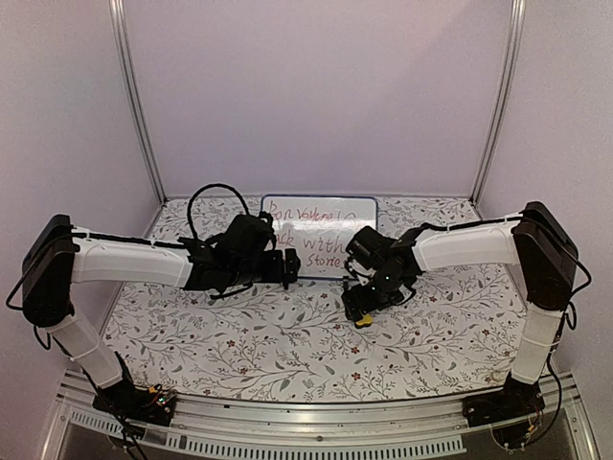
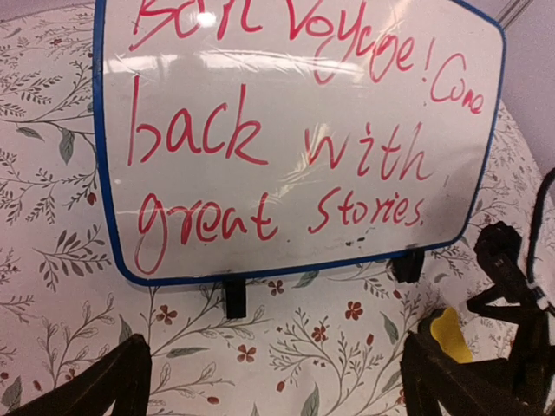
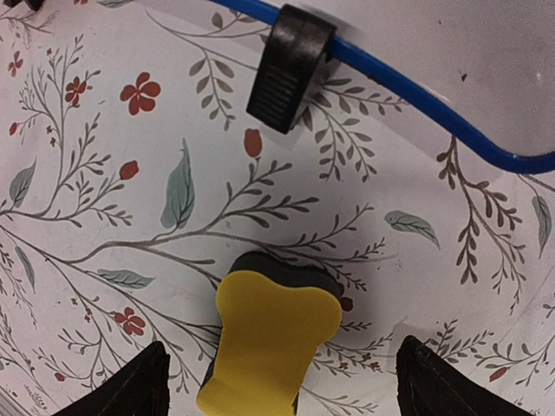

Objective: Erase the whiteboard
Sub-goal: Pick up the whiteboard eraser from the center of the board.

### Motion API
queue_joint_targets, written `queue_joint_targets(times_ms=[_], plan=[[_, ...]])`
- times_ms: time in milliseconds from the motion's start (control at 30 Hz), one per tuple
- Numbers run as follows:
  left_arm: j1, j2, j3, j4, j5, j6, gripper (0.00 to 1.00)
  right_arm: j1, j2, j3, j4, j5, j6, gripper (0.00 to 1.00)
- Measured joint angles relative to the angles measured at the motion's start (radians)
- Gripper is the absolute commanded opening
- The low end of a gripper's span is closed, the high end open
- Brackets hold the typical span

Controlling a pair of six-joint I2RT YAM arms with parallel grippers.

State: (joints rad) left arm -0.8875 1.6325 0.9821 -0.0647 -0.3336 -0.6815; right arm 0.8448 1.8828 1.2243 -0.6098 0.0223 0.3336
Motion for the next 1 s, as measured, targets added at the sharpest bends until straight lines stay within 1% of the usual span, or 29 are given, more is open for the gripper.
queue_joint_targets(times_ms=[100, 267, 433, 533, 567, 767, 833, 933, 1000], plan=[[0.0, 0.0, 0.0, 0.0, 0.0, 0.0, 1.0, 0.006, 0.0, 0.0, -0.007, 0.02, 0.011, 0.86], [0.0, 0.0, 0.0, 0.0, 0.001, 0.0, 1.0, 0.01, 0.015, 0.014, -0.013, 0.029, 0.026, 0.75], [0.001, 0.0, 0.0, 0.0, 0.0, 0.0, 1.0, 0.019, 0.035, 0.03, -0.016, 0.033, 0.027, 0.57], [0.002, 0.0, 0.0, 0.0, 0.001, 0.0, 1.0, 0.021, 0.041, 0.033, -0.021, 0.032, 0.028, 0.43], [0.002, 0.0, 0.0, 0.0, 0.001, 0.0, 1.0, 0.022, 0.042, 0.034, -0.022, 0.032, 0.032, 0.41], [0.002, 0.0, 0.0, 0.001, 0.001, 0.0, 1.0, 0.027, 0.05, 0.044, -0.036, 0.042, 0.032, 0.41], [0.002, 0.0, -0.002, 0.002, 0.001, 0.0, 1.0, 0.031, 0.051, 0.046, -0.038, 0.048, 0.032, 0.39], [0.002, 0.0, -0.007, 0.002, 0.001, 0.0, 1.0, 0.036, 0.053, 0.047, -0.042, 0.053, 0.028, 0.24], [0.002, 0.0, -0.011, 0.002, 0.001, 0.0, 1.0, 0.039, 0.054, 0.05, -0.045, 0.056, 0.026, 0.15]])
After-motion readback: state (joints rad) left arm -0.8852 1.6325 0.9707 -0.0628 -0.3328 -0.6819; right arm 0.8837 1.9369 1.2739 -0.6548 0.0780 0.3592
